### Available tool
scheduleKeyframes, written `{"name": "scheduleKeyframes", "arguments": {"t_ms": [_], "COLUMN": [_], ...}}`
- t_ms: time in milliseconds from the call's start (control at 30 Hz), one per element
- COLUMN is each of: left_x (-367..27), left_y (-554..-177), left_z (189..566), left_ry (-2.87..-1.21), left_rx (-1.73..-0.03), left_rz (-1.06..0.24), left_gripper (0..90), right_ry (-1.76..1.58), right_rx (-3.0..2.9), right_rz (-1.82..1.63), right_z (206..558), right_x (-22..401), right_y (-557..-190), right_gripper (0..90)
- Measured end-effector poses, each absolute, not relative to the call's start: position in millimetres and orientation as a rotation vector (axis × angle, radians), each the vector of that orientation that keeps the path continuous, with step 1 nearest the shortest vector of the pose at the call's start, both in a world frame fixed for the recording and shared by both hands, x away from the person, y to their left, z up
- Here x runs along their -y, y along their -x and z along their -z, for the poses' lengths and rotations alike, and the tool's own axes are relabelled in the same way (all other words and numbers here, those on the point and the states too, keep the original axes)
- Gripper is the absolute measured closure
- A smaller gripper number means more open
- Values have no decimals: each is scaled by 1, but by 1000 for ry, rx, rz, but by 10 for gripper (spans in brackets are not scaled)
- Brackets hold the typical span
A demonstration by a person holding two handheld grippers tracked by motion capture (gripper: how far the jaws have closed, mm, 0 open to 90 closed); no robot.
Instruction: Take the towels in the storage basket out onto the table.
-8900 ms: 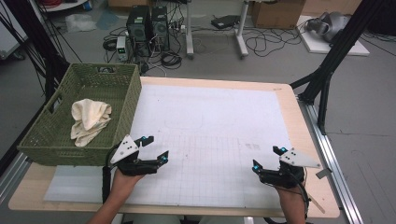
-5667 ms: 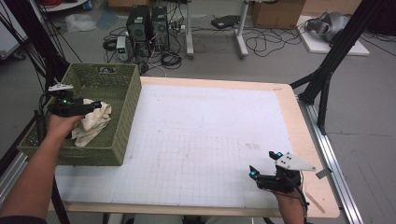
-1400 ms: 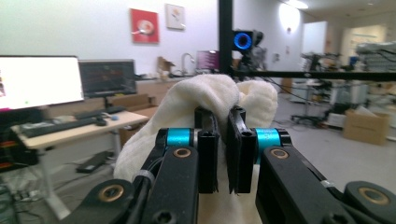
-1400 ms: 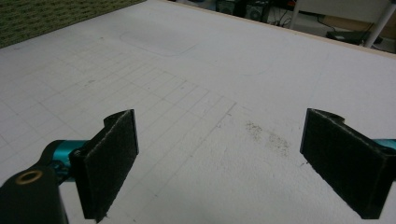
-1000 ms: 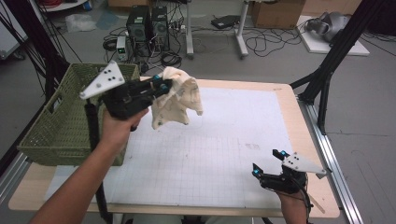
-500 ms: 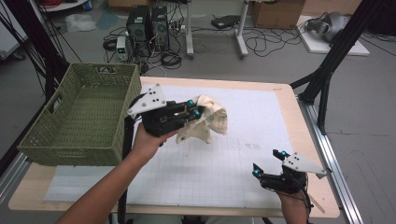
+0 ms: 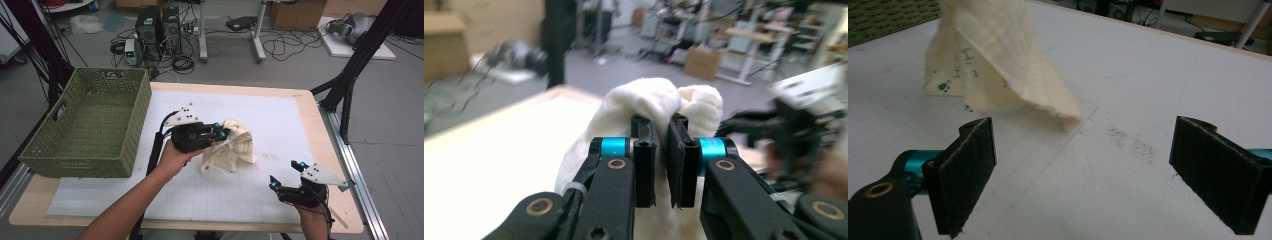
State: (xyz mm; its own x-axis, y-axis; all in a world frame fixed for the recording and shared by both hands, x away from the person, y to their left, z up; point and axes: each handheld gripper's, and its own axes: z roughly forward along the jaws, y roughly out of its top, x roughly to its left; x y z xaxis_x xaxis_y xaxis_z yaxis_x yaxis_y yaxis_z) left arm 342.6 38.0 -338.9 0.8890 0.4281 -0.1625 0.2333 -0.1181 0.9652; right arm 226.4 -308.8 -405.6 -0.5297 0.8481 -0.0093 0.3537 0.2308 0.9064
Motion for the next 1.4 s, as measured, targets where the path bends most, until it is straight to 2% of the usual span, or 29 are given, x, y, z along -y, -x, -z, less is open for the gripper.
{"name": "scheduleKeyframes", "arguments": {"t_ms": [200, 333, 433, 500, 567, 800, 967, 1200, 1400], "left_x": [-35, -37, -45, -54, -63, -94, -114, -131, -137], "left_y": [-373, -394, -402, -405, -406, -390, -360, -331, -318], "left_z": [372, 392, 397, 396, 394, 390, 400, 408, 410], "left_ry": [-1781, -1835, -1822, -1764, -1726, -1665, -1655, -1650, -1637], "left_rx": [-731, -855, -930, -991, -1009, -988, -934, -803, -770], "left_rz": [-317, -344, -358, -338, -337, -345, -362, -413, -410], "left_gripper": [805, 776, 647, 489, 388, 241, 180, 180, 186], "right_ry": [-1096, -1094, -1095, -1094, -1092, -1094, -1105, -1075, -1053], "right_rx": [-2010, -2023, -2032, -2046, -2046, -2045, -2051, -2064, -2072], "right_rz": [-1255, -1243, -1235, -1232, -1233, -1233, -1223, -1214, -1189], "right_z": [408, 410, 411, 412, 413, 413, 415, 416, 416], "right_x": [308, 307, 307, 307, 307, 306, 306, 301, 299], "right_y": [-228, -230, -231, -231, -231, -231, -234, -237, -240], "right_gripper": [105, 105, 105, 111, 111, 111, 111, 110, 110]}}
